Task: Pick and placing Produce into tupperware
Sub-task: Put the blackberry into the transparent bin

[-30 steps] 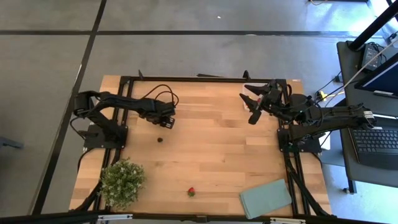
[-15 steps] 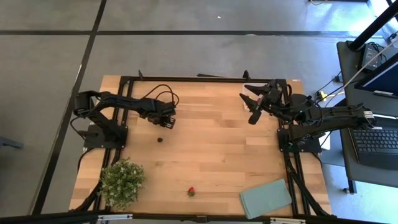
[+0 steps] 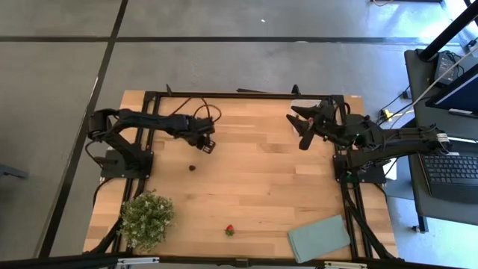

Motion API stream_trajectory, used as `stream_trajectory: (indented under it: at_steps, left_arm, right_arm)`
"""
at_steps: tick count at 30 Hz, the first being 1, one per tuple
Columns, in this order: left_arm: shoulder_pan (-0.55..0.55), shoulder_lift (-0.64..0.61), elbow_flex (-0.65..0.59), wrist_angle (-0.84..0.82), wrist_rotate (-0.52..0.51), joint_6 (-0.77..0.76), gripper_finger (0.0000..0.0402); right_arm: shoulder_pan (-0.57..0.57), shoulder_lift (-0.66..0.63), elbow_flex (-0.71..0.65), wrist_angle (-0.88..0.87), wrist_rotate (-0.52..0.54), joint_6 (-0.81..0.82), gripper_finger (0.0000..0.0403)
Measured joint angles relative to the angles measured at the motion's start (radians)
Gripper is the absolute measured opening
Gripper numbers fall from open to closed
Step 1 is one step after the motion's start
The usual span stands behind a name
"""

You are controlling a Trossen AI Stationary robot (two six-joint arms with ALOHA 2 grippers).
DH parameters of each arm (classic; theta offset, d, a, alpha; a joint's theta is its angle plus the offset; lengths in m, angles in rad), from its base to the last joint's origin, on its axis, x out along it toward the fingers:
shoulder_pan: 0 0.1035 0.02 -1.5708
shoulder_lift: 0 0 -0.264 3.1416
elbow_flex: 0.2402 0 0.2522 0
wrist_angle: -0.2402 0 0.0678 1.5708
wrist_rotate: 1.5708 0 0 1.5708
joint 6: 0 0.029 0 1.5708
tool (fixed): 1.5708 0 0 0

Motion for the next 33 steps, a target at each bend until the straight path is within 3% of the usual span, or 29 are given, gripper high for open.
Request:
stream_trajectory:
  at_steps: [7, 13, 19, 24, 29, 33]
  left_arm:
    - [-0.013, -0.099, 0.198, -0.003, 0.000, 0.228, 0.0083]
    - [-0.059, -0.195, 0.346, 0.120, 0.039, 0.469, 0.0083]
    - [-0.096, -0.256, 0.370, 0.256, 0.152, 0.511, 0.0083]
    - [-0.129, -0.252, 0.370, 0.298, 0.165, 0.532, 0.0083]
    - [-0.157, -0.240, 0.369, 0.335, 0.164, 0.573, 0.0085]
    - [-0.174, -0.242, 0.370, 0.344, 0.155, 0.635, 0.0082]
  right_arm:
    - [-0.028, 0.000, 0.000, -0.040, -0.018, 0.429, 0.0201]
    - [-0.086, 0.040, 0.000, -0.025, -0.128, 0.556, 0.0201]
    - [-0.144, 0.145, 0.000, 0.093, -0.295, 0.719, 0.0201]
    - [-0.172, 0.276, 0.000, 0.303, -0.452, 0.788, 0.0201]
    - [-0.175, 0.404, 0.000, 0.498, -0.504, 0.864, 0.0201]
    - [-0.178, 0.463, 0.000, 0.538, -0.515, 0.906, 0.0201]
